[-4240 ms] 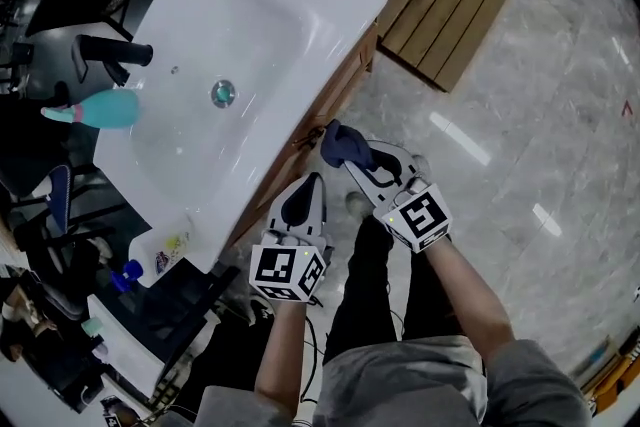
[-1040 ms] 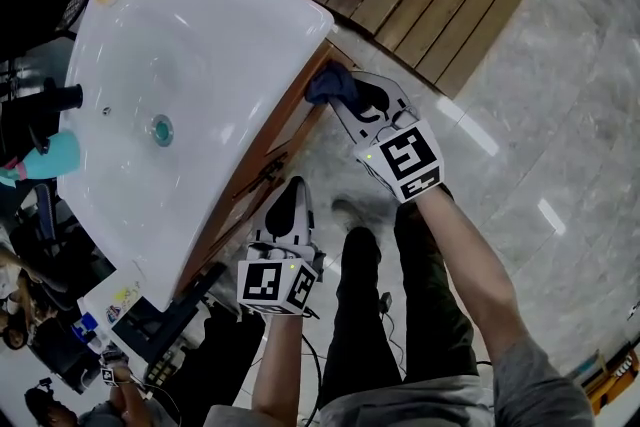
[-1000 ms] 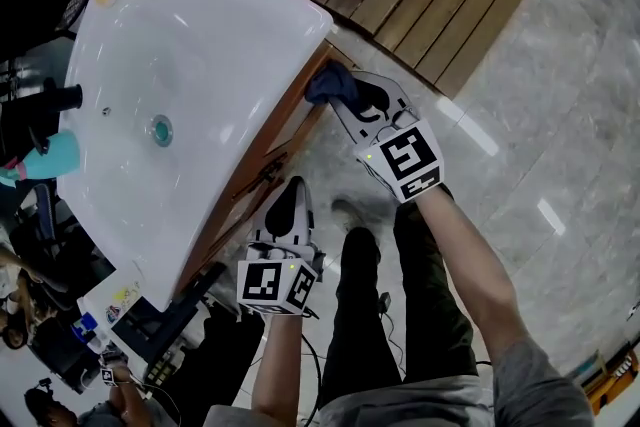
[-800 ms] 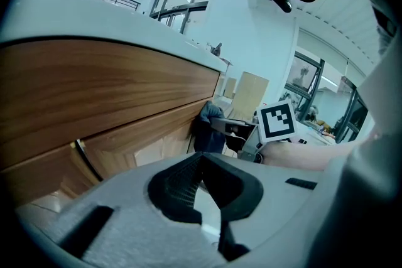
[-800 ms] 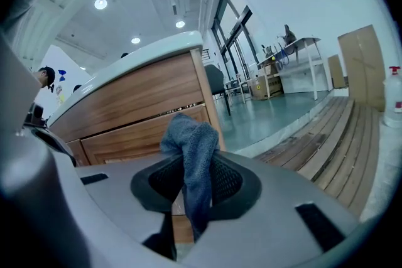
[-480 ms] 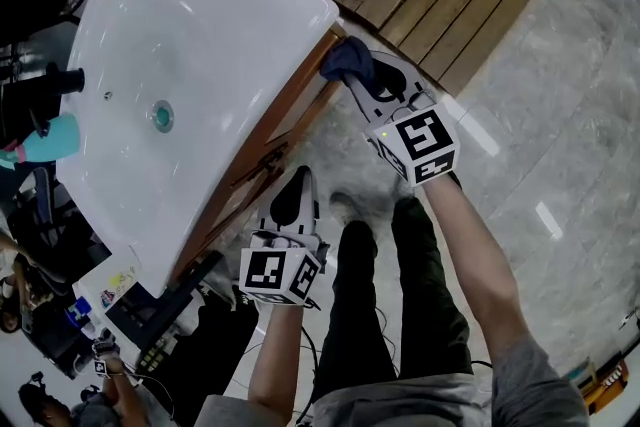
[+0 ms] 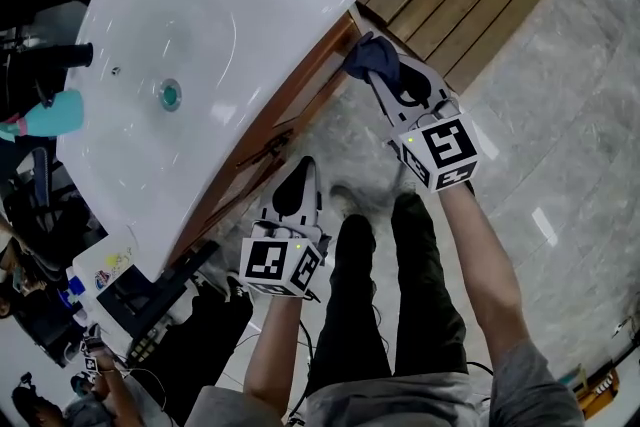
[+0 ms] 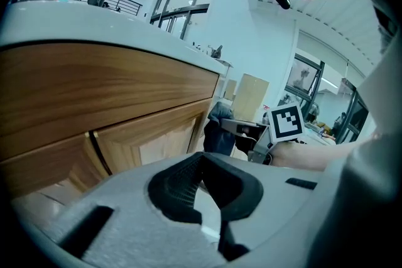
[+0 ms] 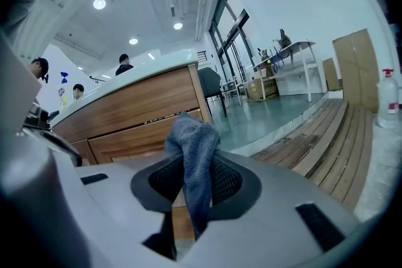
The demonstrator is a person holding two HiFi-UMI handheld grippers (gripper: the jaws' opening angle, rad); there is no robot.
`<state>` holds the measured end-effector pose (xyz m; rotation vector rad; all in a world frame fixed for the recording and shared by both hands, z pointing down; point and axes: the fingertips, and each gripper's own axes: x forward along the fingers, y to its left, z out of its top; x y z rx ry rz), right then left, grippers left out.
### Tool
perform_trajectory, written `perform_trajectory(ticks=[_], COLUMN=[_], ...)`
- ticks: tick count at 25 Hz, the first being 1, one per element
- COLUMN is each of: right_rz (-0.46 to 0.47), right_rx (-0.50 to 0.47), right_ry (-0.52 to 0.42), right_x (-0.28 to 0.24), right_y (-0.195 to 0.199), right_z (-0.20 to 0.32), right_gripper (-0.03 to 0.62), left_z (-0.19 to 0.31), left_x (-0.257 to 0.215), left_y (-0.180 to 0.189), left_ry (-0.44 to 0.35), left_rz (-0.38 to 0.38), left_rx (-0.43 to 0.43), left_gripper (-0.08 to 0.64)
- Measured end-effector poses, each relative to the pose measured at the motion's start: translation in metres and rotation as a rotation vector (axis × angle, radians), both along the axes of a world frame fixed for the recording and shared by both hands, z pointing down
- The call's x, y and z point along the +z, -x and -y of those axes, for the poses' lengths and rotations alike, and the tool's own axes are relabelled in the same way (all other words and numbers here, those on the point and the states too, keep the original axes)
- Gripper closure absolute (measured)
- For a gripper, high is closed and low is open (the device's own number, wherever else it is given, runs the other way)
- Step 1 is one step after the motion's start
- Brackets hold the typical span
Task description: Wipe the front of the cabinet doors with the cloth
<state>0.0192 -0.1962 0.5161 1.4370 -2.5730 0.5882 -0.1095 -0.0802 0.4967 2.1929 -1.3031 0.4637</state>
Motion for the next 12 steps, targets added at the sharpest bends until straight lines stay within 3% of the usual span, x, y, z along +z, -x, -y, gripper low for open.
perform_trajectory(ticks=[12], right_rz=[0.011], right_rx=[-0.019], right_ry=[0.009], right_x=[0.001], right_y=[0.018], right_z=[-0.068], right_gripper=[0.506], left_z=[-0.019], left_x=[-0.005], left_y=[0.013], left_ry=[-0.031], left_rz=[-0.008], left_rx=[0.007], left_gripper=[0.554])
